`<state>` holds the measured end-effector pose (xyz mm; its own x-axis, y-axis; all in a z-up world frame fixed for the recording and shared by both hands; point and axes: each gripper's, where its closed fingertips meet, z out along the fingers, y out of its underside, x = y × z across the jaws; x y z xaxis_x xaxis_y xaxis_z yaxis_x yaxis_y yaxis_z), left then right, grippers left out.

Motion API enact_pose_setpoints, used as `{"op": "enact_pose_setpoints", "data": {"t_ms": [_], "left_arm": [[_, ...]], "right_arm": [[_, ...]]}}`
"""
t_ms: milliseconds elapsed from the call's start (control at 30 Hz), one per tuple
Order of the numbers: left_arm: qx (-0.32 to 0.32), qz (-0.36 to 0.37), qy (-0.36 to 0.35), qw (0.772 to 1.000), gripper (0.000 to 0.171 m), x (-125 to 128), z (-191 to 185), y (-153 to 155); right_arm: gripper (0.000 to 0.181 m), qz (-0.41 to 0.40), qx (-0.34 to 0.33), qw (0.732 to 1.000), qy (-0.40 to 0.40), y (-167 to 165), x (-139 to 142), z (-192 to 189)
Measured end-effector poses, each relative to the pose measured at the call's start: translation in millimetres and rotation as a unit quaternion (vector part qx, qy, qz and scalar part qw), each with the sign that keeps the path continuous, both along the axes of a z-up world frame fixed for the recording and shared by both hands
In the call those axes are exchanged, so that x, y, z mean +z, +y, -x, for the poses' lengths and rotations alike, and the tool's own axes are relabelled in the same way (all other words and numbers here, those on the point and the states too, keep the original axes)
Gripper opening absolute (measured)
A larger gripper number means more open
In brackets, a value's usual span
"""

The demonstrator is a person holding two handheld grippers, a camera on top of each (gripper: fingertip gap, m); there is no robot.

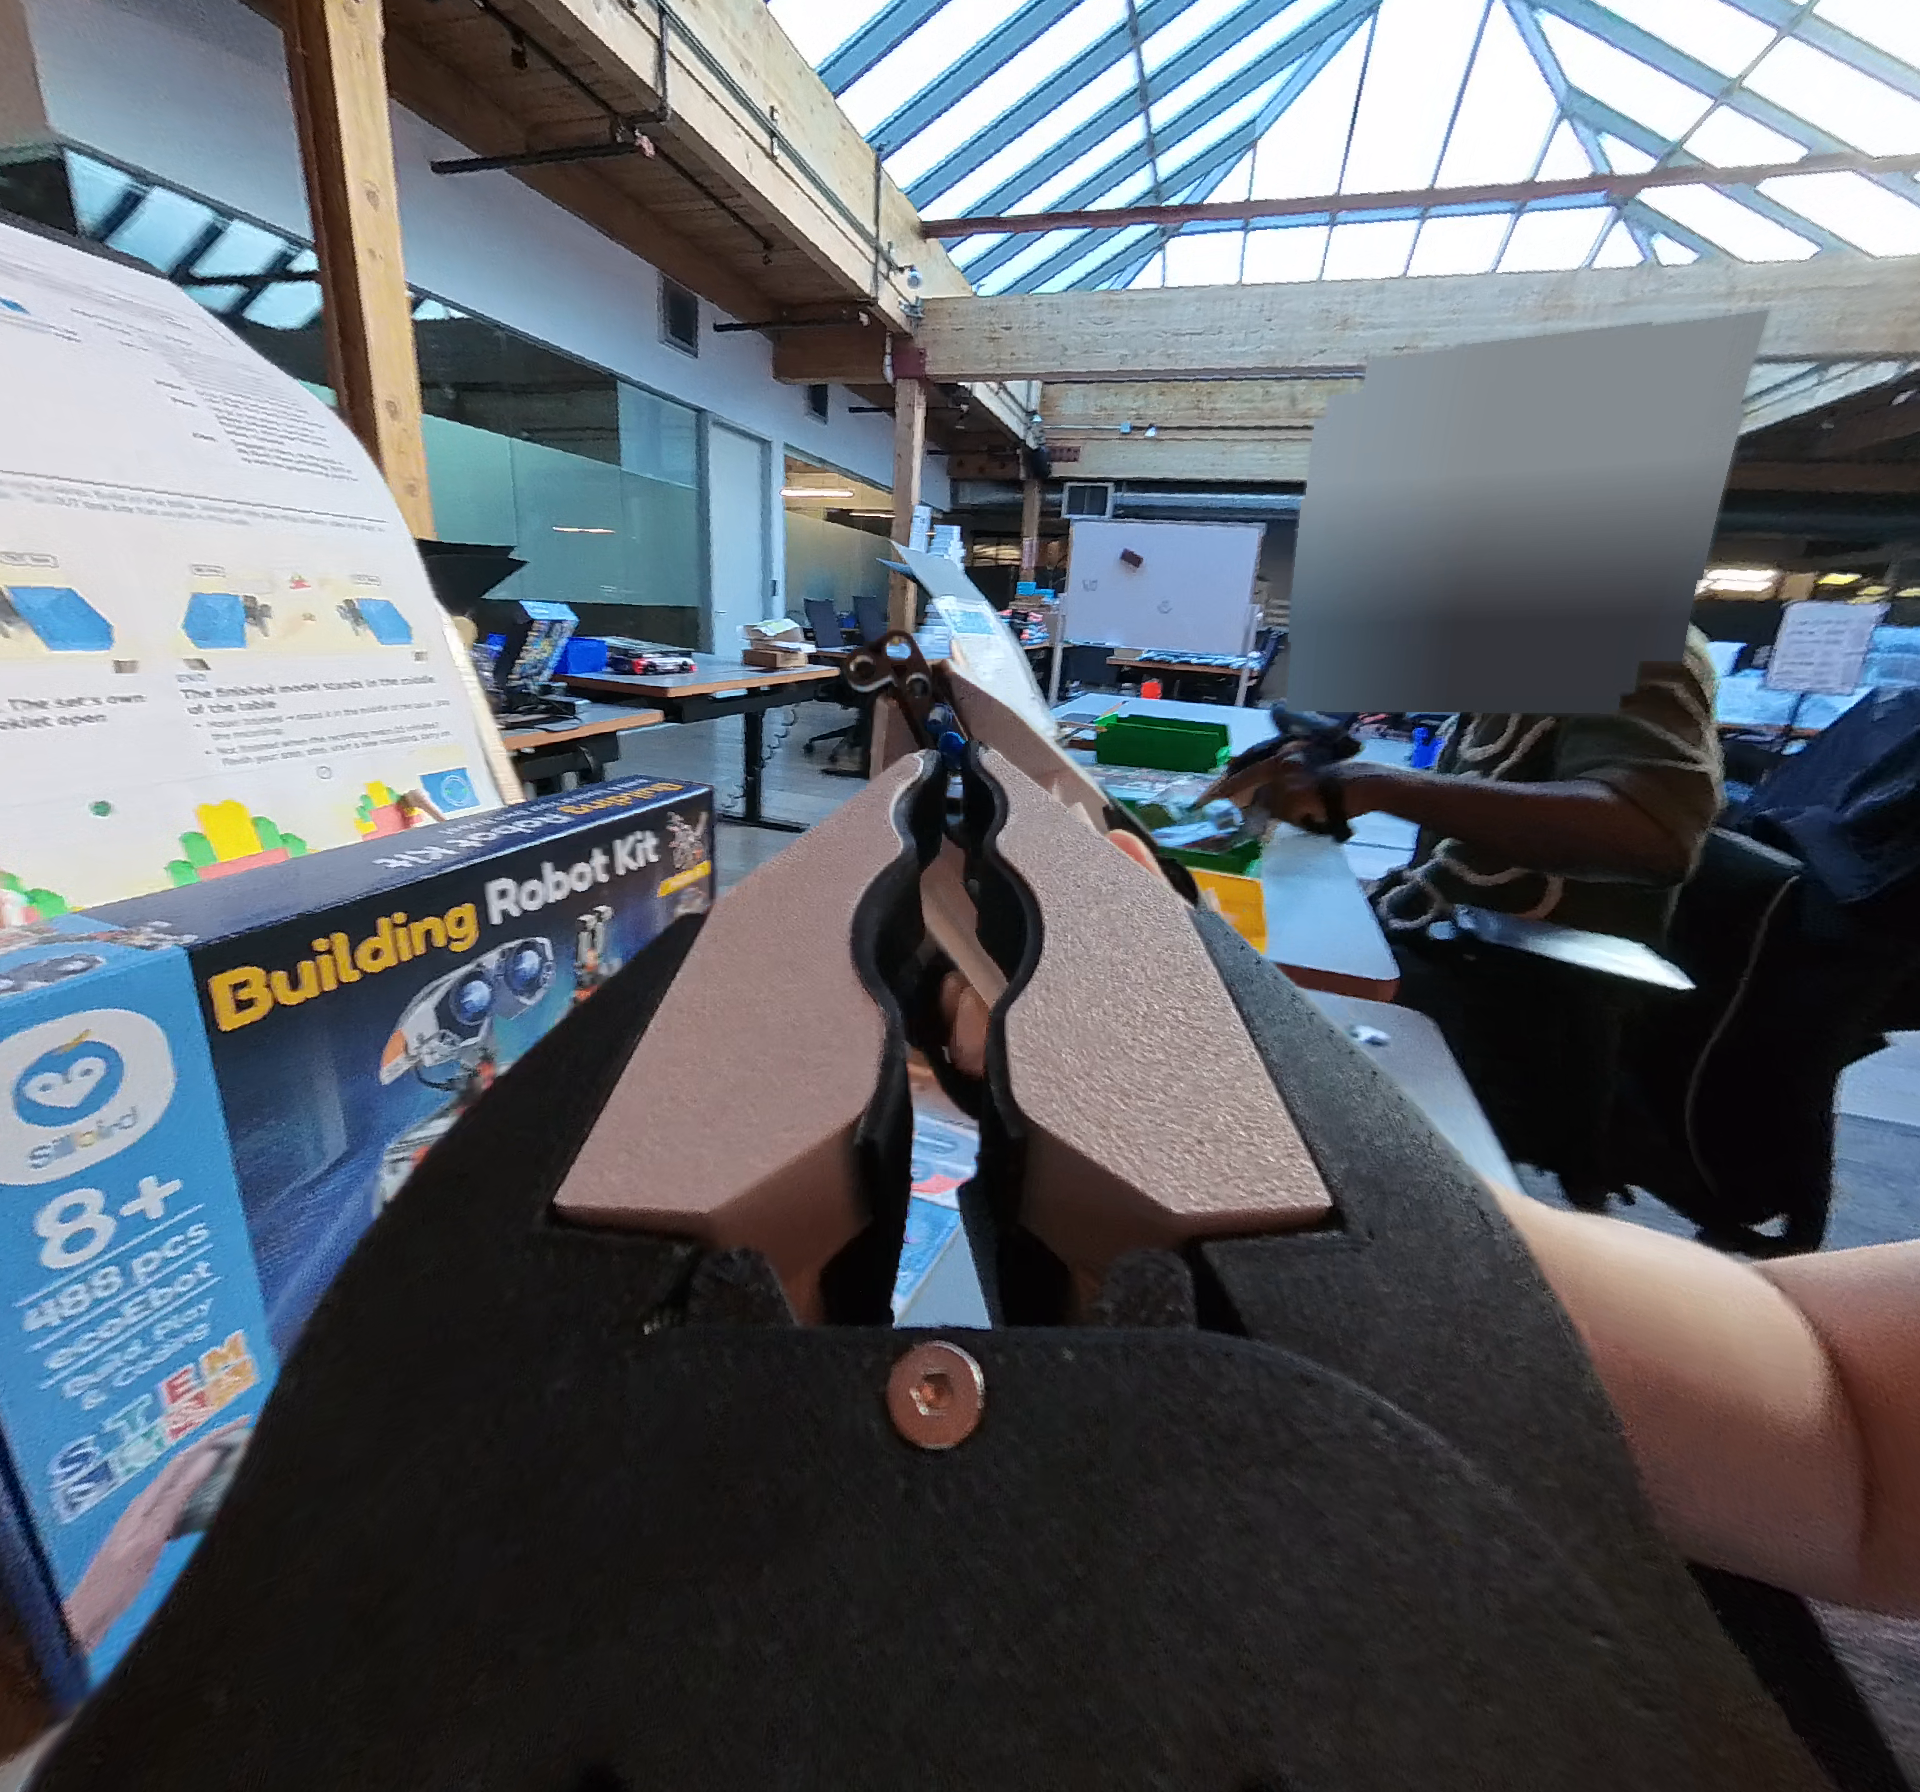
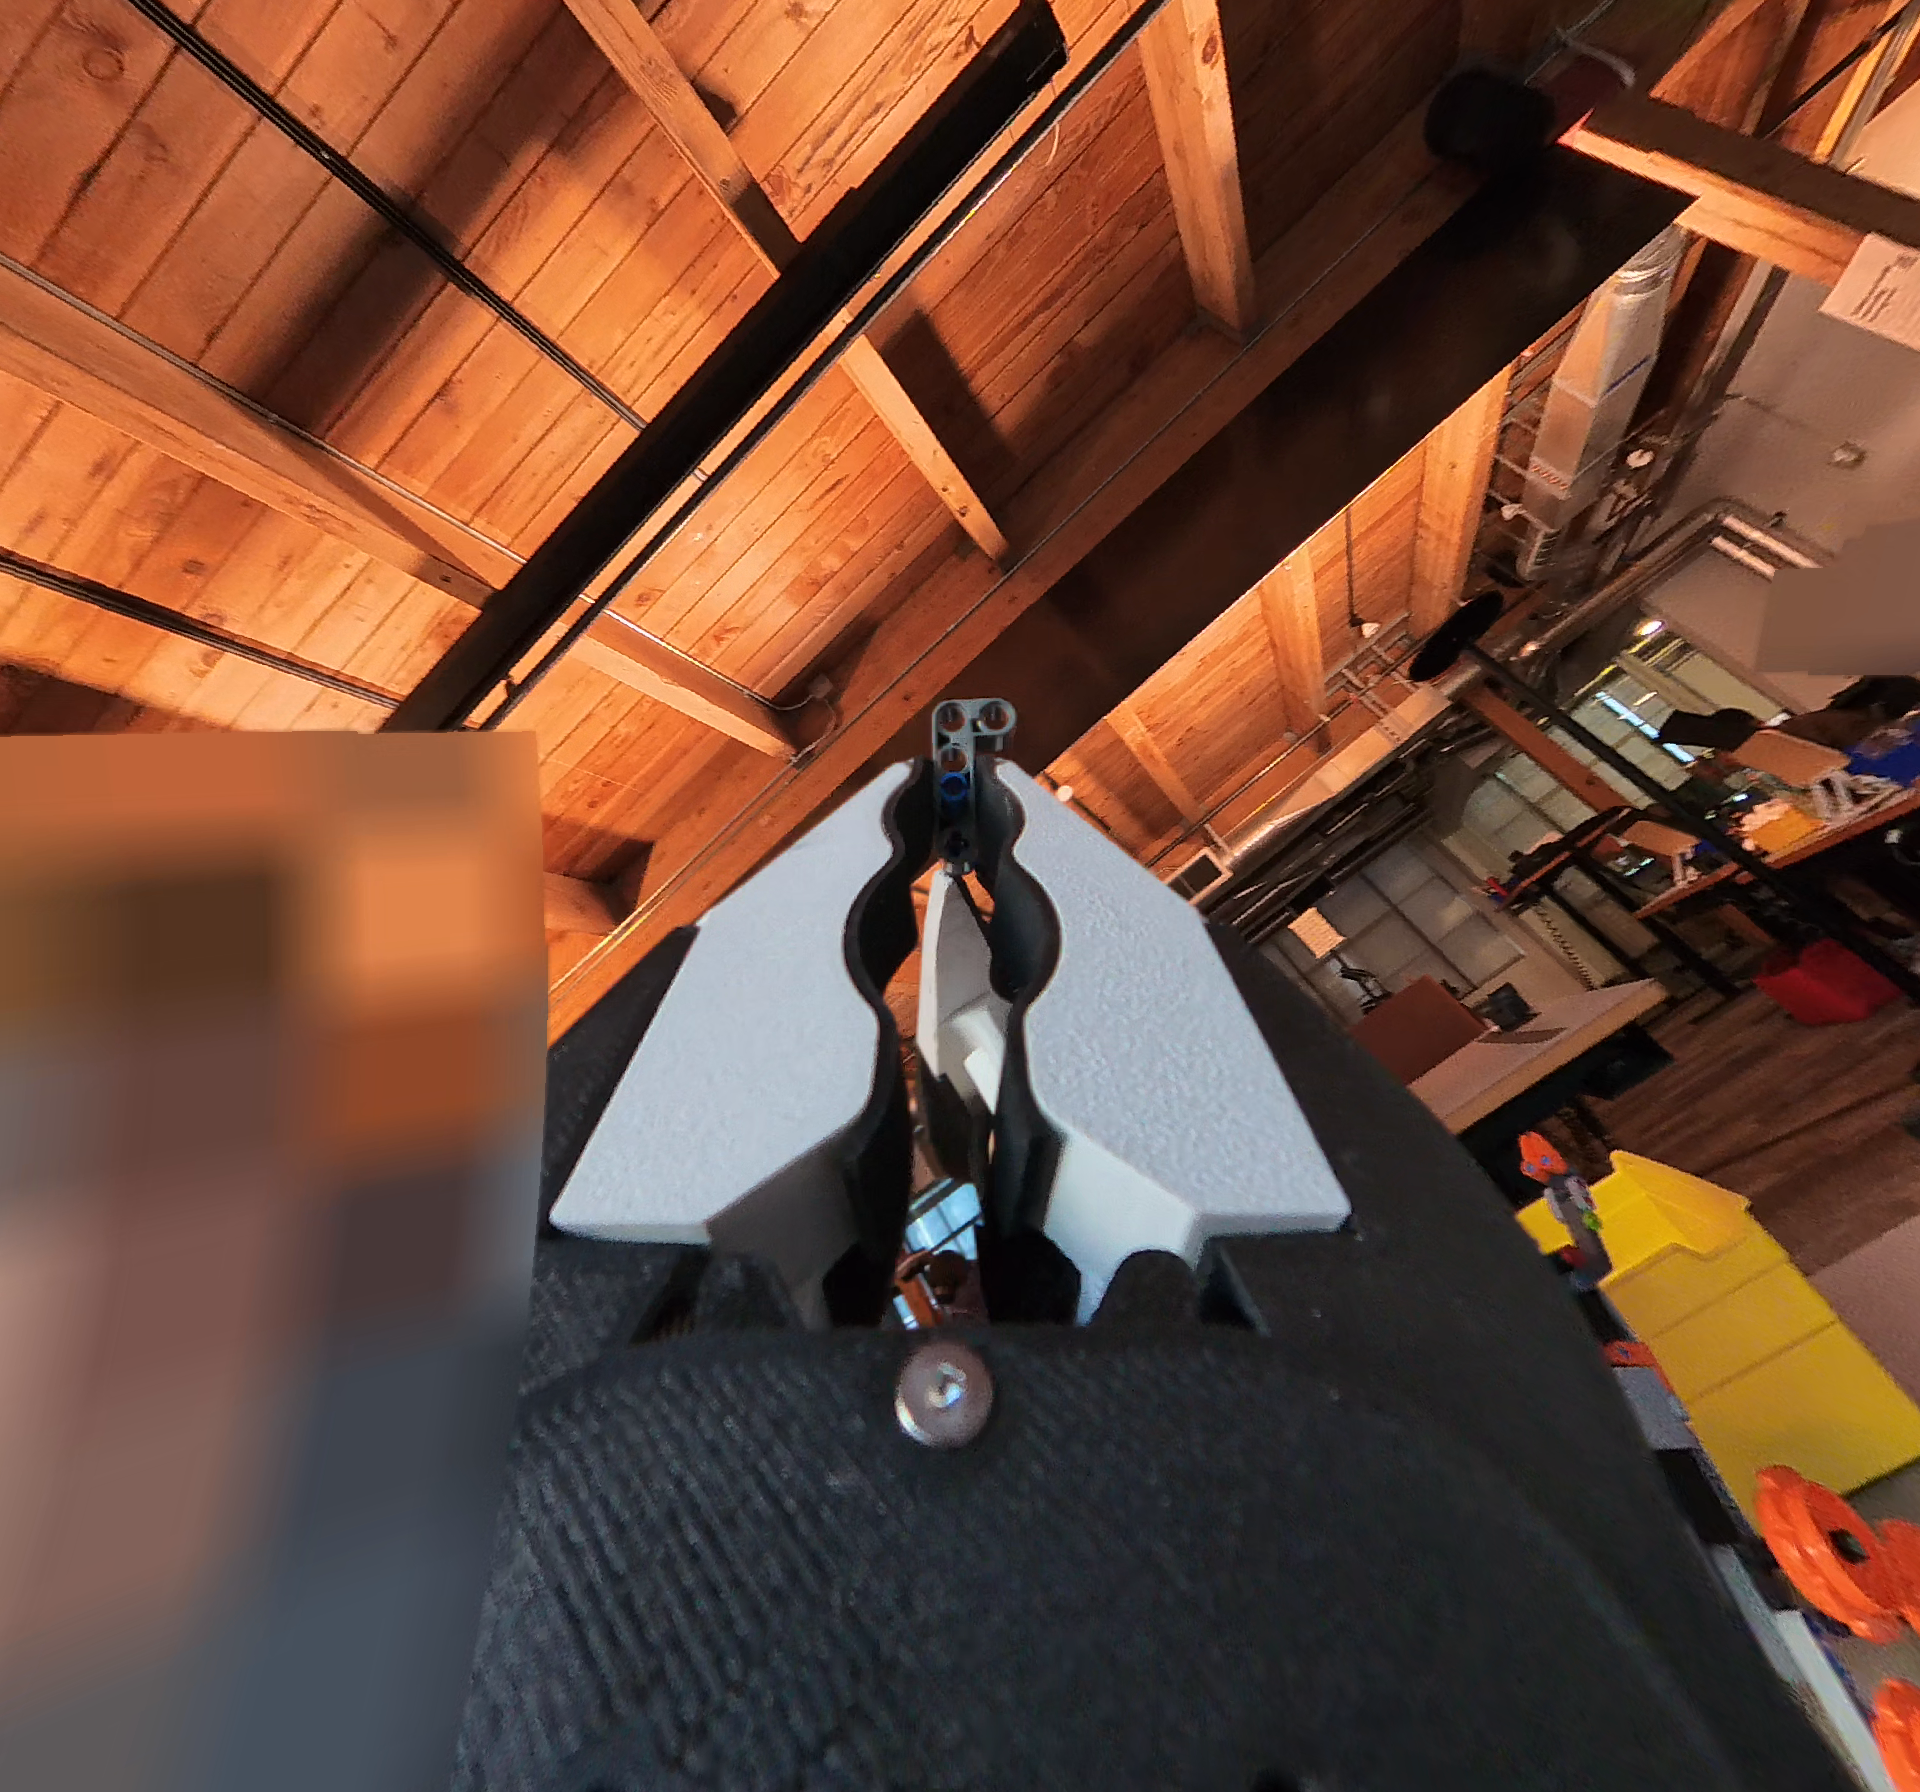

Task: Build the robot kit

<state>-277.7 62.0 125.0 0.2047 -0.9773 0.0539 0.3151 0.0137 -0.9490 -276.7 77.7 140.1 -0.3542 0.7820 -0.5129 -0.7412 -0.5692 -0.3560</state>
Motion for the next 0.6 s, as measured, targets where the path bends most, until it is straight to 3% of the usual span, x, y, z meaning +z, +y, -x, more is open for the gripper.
{"op": "enact_pose_setpoints", "data": {"t_ms": [200, 400, 600], "left_arm": [[0.071, -0.059, 0.037, 0.995, 0.001, -5.7, -2.7, 4.4], [0.020, -0.005, -0.009, 1.000, 0.001, -4.4, -2.9, 3.7], [0.043, -0.029, -0.008, 0.999, 0.001, -8.1, -4.4, 5.9]], "right_arm": [[0.006, 0.016, -0.041, 0.999, -0.006, 5.6, -5.1, -2.4], [0.006, 0.029, -0.017, 0.999, 0.032, 4.8, -5.1, -3.1], [0.007, 0.058, 0.009, 0.996, 0.074, 8.3, -9.4, -4.9]]}}
